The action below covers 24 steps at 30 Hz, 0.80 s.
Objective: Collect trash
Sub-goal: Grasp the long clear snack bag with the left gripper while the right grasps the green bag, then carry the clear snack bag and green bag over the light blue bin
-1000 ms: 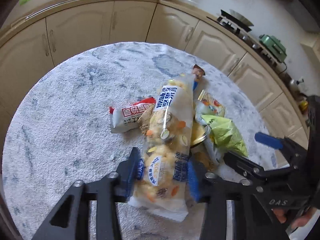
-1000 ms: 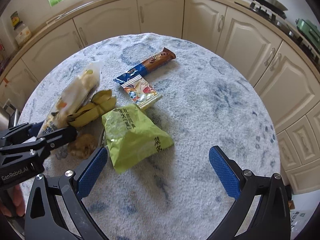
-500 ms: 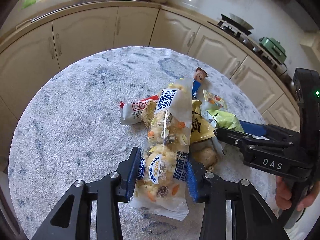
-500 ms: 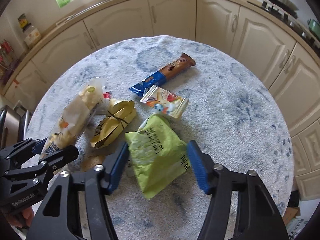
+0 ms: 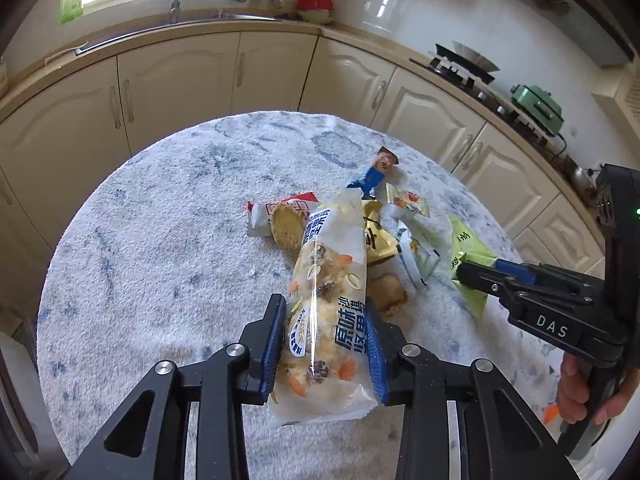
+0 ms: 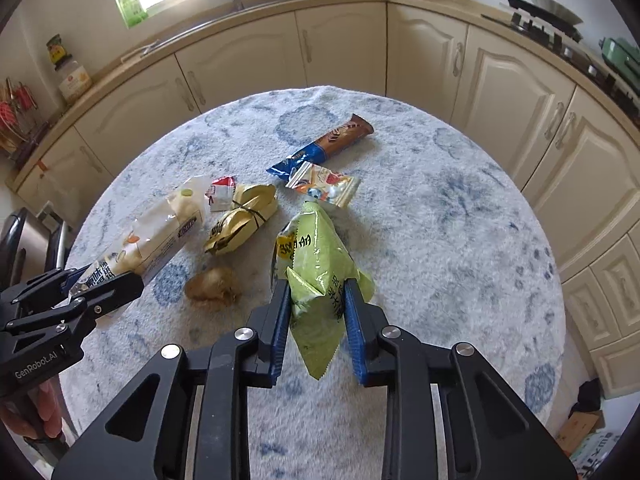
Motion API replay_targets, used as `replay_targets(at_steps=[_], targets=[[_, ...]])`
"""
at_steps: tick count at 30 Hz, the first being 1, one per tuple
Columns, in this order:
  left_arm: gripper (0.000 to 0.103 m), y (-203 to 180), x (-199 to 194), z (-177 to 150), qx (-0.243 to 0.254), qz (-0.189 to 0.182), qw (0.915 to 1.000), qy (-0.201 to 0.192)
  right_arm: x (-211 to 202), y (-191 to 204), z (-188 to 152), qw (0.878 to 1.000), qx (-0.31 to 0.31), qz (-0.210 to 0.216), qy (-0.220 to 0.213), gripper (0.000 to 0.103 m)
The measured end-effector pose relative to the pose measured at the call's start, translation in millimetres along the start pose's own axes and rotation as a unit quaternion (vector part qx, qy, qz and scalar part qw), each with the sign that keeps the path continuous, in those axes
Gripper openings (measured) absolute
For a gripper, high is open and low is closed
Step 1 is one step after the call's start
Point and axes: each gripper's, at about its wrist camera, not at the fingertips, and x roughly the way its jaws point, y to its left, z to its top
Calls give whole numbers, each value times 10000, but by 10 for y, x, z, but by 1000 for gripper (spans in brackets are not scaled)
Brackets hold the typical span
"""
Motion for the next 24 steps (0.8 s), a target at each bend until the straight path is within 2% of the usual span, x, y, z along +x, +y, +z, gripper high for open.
replay_targets(at_steps=[12,24], targets=[[33,-130,-504,-292,34,-9,9998,-200,-474,-59,-351,9997,46,26,-242,24],[33,-609,-818,-470,487,-172,9983,-252,-986,-386,-639,9971,381,-317,-571,24]])
